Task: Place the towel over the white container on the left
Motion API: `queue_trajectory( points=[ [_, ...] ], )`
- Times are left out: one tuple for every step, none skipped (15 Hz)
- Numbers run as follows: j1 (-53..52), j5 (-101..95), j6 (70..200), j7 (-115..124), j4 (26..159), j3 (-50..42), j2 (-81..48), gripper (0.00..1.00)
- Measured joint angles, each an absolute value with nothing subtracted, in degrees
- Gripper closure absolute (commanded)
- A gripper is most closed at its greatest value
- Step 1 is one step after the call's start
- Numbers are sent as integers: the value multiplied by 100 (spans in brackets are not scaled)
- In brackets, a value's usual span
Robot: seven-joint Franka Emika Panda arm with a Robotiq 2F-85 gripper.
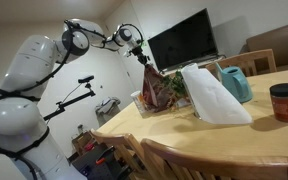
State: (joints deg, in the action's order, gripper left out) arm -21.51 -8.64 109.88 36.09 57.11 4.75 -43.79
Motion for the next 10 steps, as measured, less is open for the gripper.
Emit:
queue_trajectory(
  points=[
    [-2133,-862,11023,3600,5903,486,-4220,96],
    [-2133,-862,11028,3600,5979,487,-4147,97],
    [-2132,-862,11028,3600,5975,487,-4149,97],
    [-2133,-862,11028,3601,5973,486,-4171,97],
    [-2137,-863,11028,3601,5973,486,-4199,97],
    [-2138,-863,11028,3601,5972,486,-4217,97],
    [-2138,-863,11028,3601,5968,486,-4229,99],
    [-2138,-863,11028,3601,5967,486,-4233,99],
    [-2138,-863,11028,3601,5968,486,-4237,99],
    [-2133,-848,11028,3599,5968,490,-4250,98]
  ],
)
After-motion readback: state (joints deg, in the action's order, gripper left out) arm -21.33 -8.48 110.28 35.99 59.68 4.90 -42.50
